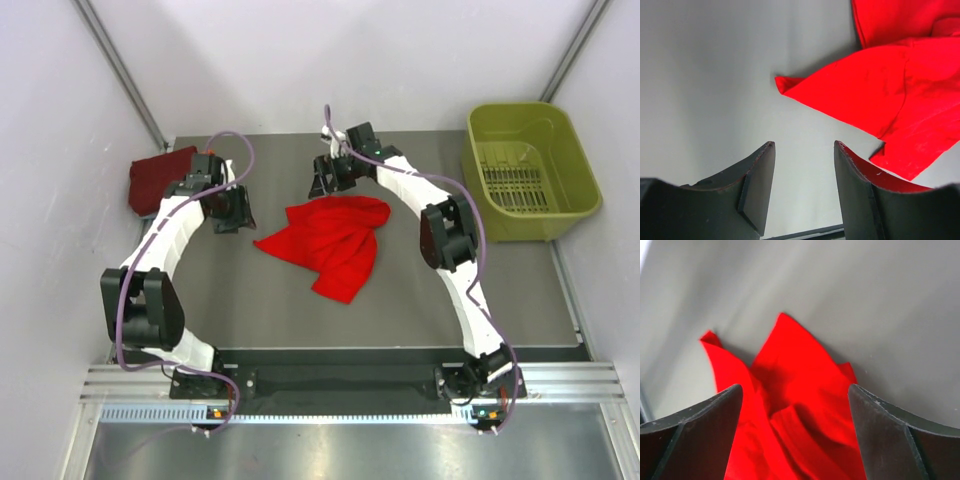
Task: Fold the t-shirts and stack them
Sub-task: Flatten the tshirt out
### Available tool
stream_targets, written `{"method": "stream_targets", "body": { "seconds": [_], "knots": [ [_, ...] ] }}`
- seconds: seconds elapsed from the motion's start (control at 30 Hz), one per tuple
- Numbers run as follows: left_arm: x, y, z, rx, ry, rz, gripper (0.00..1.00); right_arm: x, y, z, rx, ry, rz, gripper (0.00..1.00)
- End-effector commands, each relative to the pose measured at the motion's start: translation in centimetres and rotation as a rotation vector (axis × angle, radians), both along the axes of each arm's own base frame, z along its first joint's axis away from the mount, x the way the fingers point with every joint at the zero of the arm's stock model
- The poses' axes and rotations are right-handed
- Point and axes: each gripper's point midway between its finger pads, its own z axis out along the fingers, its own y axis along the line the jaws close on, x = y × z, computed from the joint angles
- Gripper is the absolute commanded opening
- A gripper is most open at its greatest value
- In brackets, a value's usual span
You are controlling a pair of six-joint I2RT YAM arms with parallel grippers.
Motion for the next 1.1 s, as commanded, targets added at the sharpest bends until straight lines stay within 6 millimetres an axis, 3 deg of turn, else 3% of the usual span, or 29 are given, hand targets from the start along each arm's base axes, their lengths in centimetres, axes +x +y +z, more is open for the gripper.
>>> {"method": "stream_targets", "body": {
  "seconds": [0.0, 0.17, 0.43, 0.5, 0.6, 0.67, 0.77, 0.87, 0.93, 0.97, 1.0, 1.07],
  "knots": [
    [0.7, 0.4, 1.6, -0.030, -0.054, 0.025, 0.55, 0.8, -0.3, -1.3, -0.074, -0.053, -0.023, 0.84],
    [1.1, 0.3, 1.4, -0.059, -0.048, 0.043, 0.55, 0.9, -1.7, -3.5, -0.156, -0.046, -0.050, 0.72],
    [1.7, 0.3, 1.4, -0.082, -0.049, 0.054, 0.55, 0.8, -3.1, -5.7, -0.254, -0.043, -0.076, 0.32],
    [1.7, 0.3, 1.3, -0.087, -0.047, 0.060, 0.55, 0.9, -3.6, -5.9, -0.280, -0.068, -0.063, 0.30],
    [1.8, 0.3, 1.4, -0.091, -0.052, 0.059, 0.55, 0.8, -4.0, -6.0, -0.306, -0.080, -0.055, 0.00],
    [1.9, 0.5, 1.3, -0.089, -0.052, 0.064, 0.55, 0.8, -4.2, -5.7, -0.312, -0.093, -0.054, 0.00],
    [2.0, 0.5, 1.3, -0.090, -0.053, 0.067, 0.55, 1.9, -4.2, -2.5, -0.299, -0.170, -0.069, 0.00],
    [2.3, 0.4, 1.0, -0.094, -0.051, 0.069, 0.55, 3.5, -4.0, 3.5, -0.265, -0.313, -0.089, 0.00],
    [2.8, 0.3, 0.4, -0.103, -0.040, 0.074, 0.55, 4.3, -4.2, 9.0, -0.238, -0.436, -0.109, 0.00],
    [3.0, 0.2, 0.2, -0.111, -0.038, 0.071, 0.55, 4.4, -4.3, 10.9, -0.225, -0.478, -0.113, 0.00],
    [3.2, -0.3, -0.6, -0.132, -0.016, 0.054, 0.55, 4.1, -4.5, 14.2, -0.206, -0.550, -0.113, 0.00],
    [4.0, -0.6, -0.8, -0.158, -0.006, 0.072, 0.55, 3.8, -4.6, 17.9, -0.176, -0.631, -0.120, 0.00]
  ]
}}
